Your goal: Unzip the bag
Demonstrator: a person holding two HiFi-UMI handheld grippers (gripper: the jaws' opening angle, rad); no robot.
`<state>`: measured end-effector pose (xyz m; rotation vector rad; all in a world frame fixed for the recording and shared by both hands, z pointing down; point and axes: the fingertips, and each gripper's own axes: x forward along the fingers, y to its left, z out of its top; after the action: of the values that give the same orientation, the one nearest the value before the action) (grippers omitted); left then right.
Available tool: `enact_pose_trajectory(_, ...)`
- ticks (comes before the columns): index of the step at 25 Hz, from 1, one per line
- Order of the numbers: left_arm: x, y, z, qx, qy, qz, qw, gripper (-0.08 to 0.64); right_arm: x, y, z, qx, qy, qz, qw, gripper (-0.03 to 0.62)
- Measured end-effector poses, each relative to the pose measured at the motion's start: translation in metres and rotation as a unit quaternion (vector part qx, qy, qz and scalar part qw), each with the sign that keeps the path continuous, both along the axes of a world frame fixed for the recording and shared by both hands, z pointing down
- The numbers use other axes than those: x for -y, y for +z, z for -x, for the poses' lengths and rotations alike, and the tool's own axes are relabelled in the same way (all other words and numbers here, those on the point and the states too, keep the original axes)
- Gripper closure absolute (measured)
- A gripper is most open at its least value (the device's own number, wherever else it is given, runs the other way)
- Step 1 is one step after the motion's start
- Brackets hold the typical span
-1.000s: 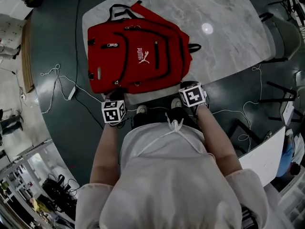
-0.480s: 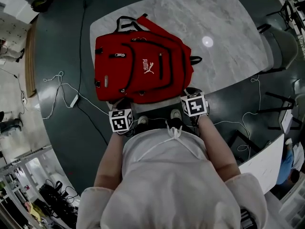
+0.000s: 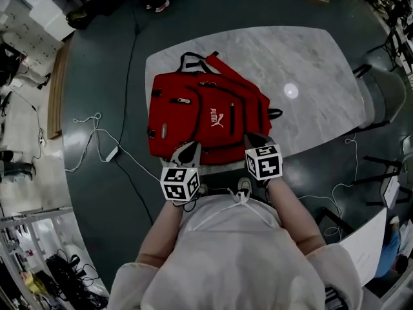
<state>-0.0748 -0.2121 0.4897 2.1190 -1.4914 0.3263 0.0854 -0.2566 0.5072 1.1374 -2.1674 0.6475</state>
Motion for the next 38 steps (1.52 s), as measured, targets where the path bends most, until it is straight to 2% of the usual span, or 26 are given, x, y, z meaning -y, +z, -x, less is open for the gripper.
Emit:
enact_pose_trajectory(6, 0.030, -0.077, -0.028, -0.017, 0.027, -0.092, 0.9953, 0.538, 0.017, -0.054, 0.020, 0.041, -0.012, -0.063, 0.997, 0.558)
enact_pose_trajectory(11, 0.047, -0.126, -0.040, -0.027, 0.034, -0.147, 0.9882, 0.538, 0.027, -0.099, 0.022, 0.073, -0.007, -0.117, 0.990, 0.563)
enact_pose_trajectory(16, 0.056, -0.163, -0.051, -0.019, 0.044, -0.188, 0.9810, 0.537, 0.030, -0.138, 0.022, 0.101, -0.005, -0.168, 0.981, 0.565)
enact_pose_trajectory(21, 0.060, -0.176, -0.053, -0.010, 0.043, -0.202, 0.9785, 0.538, 0.028, -0.160, 0.025, 0.115, -0.003, -0.192, 0.975, 0.565)
enact_pose_trajectory(38, 0.064, -0.172, -0.064, -0.014, 0.061, -0.194, 0.9790, 0.538, 0.028, -0.164, 0.025, 0.131, 0.000, -0.200, 0.971, 0.566)
